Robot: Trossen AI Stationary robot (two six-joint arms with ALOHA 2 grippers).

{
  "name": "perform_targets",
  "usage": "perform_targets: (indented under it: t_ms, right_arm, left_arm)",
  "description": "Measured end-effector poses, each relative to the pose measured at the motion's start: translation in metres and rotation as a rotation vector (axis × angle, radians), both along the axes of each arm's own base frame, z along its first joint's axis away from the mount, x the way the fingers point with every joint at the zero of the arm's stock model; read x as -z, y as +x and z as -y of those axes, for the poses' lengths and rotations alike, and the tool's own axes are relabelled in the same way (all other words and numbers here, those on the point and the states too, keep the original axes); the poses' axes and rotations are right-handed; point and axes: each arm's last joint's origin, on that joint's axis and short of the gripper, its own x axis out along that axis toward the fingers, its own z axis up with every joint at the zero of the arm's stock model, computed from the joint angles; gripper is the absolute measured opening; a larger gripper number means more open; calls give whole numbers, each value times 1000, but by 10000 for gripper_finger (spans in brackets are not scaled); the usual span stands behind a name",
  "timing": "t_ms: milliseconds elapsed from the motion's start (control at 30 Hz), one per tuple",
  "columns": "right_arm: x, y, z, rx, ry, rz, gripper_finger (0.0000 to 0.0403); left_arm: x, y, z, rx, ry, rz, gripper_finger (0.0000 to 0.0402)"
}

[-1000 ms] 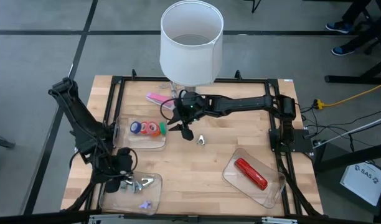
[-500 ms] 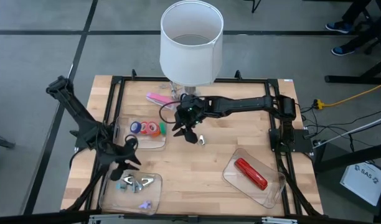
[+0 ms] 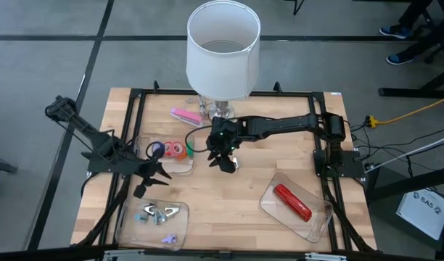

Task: Pick and place Stapler, Stapler remover, tape
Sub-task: Put the gray staple remover into the bottom left transparent bin

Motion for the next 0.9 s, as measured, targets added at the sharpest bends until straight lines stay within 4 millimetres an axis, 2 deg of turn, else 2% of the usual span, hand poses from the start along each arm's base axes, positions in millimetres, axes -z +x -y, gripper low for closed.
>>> perform_targets:
  t_ms: [233, 433, 667, 900]
  right_arm:
    - [3, -4, -1, -1, 2, -56, 142]
    - [6, -8, -1, -23, -14, -92, 142]
    - [7, -8, -3, -30, -16, -96, 142]
    - [7, -9, -7, -57, -29, -100, 142]
  left_arm:
    - [-5, 7, -6, 33, 37, 68, 105]
    - [-9, 11, -8, -26, 42, 122, 78]
    - [-20, 16, -12, -154, 173, 277, 47]
    - [-24, 17, -12, -172, 179, 312, 41]
